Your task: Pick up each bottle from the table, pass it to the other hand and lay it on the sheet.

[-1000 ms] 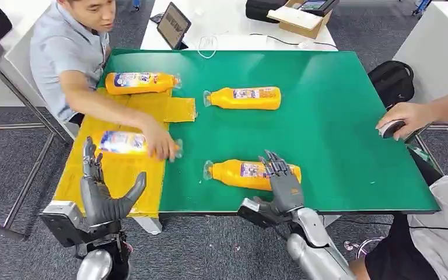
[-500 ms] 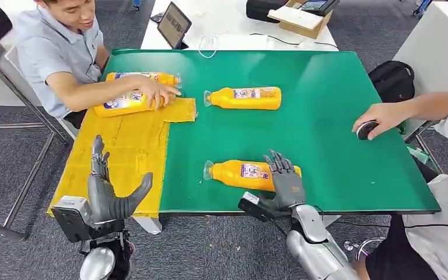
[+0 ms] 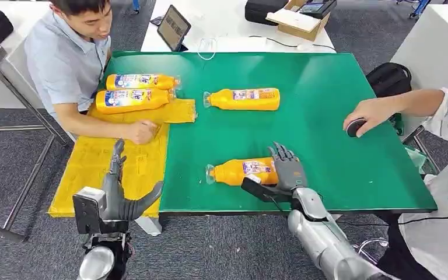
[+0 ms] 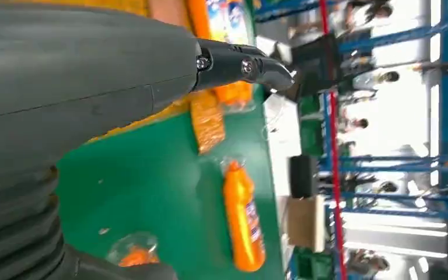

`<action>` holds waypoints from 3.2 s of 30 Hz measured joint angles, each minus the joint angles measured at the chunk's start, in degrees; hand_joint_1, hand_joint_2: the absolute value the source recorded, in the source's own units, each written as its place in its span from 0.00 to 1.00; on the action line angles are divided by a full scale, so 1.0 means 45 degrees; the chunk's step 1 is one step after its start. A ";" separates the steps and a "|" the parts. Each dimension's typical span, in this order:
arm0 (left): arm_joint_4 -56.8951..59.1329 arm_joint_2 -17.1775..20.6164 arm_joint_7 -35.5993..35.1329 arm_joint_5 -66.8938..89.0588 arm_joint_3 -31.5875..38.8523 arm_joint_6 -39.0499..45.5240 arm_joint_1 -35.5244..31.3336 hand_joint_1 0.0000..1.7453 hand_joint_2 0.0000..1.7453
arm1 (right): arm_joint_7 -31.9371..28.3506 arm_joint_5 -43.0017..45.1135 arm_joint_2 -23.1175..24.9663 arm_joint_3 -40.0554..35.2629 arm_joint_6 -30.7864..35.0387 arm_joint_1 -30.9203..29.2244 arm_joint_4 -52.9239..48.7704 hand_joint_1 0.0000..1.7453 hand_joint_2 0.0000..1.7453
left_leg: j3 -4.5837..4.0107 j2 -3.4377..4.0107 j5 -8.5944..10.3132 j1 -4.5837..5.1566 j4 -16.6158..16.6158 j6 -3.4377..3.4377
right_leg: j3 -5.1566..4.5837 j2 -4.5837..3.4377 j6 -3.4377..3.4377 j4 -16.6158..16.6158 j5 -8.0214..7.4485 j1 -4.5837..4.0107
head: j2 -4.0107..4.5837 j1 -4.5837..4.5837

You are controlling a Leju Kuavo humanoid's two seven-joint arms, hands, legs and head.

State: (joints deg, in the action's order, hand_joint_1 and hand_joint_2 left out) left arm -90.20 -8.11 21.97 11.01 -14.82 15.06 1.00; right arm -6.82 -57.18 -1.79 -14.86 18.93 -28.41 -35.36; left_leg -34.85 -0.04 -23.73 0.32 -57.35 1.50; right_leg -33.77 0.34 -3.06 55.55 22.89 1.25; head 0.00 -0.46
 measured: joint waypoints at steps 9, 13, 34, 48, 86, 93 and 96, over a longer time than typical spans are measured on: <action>0.0107 0.0189 -0.0228 -0.0184 0.0010 -0.0412 -0.0040 0.00 1.00 | 0.0374 -0.0112 0.0058 -0.0019 -0.0873 -0.0938 0.1169 0.13 1.00 | 0.0091 -0.0001 0.0002 0.0000 0.0001 0.0000 | 0.0076 -0.0001 0.0000 -0.0001 -0.0002 0.0000 | 0.0000 0.0005; 0.0088 0.0267 -0.0262 -0.0160 0.0015 -0.0417 -0.0025 0.00 1.00 | 0.0335 0.0116 0.0058 -0.0019 -0.1785 -0.1370 0.1665 1.00 1.00 | 0.0139 0.0005 -0.0015 0.0000 0.0006 -0.0007 | 0.0068 -0.0009 0.0015 -0.0005 0.0010 -0.0001 | 0.0000 0.0000; 0.0694 0.0529 0.0034 -0.2608 -0.0048 -0.1743 -0.0088 0.00 1.00 | -0.5104 0.7176 0.1130 0.1617 -0.5169 -0.1319 0.2094 1.00 1.00 | 0.0149 0.0101 -0.0021 -0.0022 0.0008 -0.0025 | 0.0130 -0.0089 0.0039 0.0002 -0.0024 -0.0026 | 0.0000 0.0000; 0.0719 0.0583 0.0487 -0.2307 -0.0617 -0.2808 0.0235 0.00 1.00 | -0.6237 0.9451 0.3046 0.1000 -0.2996 0.0822 -0.3231 1.00 1.00 | -0.0099 0.0030 0.0012 -0.0020 0.0003 -0.0037 | -0.0076 -0.0052 0.0034 0.0016 -0.0025 -0.0019 | 0.0000 0.0000; 0.1020 0.0466 0.0874 -0.4391 -0.1248 -0.2932 -0.0903 0.00 1.00 | -0.6791 0.7499 0.4643 -0.4114 -0.1194 0.0020 -0.0583 1.00 1.00 | -0.0117 0.0035 0.0021 -0.0027 0.0004 -0.0050 | -0.0111 -0.0055 0.0038 0.0017 -0.0023 -0.0020 | 0.0000 0.0000; 0.1418 0.0320 0.0612 -0.4449 -0.1379 -0.1699 -0.1062 0.00 1.00 | -0.6722 0.7184 0.4702 -0.4566 0.0025 -0.0015 -0.0491 1.00 1.00 | -0.0119 0.0035 0.0021 -0.0024 0.0002 -0.0050 | -0.0113 -0.0055 0.0038 0.0015 -0.0024 -0.0019 | 0.0000 0.0000; 0.1612 0.0238 0.0597 -0.4565 -0.1428 -0.1495 -0.1128 0.00 1.00 | -0.6674 0.7140 0.4731 -0.4736 0.0365 -0.0086 -0.0472 1.00 1.00 | -0.0118 0.0036 0.0021 -0.0024 0.0002 -0.0050 | -0.0115 -0.0056 0.0038 0.0015 -0.0024 -0.0020 | 0.0000 0.0005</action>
State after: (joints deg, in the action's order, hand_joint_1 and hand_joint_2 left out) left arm -82.95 -7.04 24.65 -9.53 -21.24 8.33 -4.08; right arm -36.85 -25.05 19.50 -36.17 20.57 -28.79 -37.48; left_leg -35.38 0.12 -23.64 0.21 -57.34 1.27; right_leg -34.28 0.09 -2.89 55.62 22.78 1.16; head 0.00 -0.44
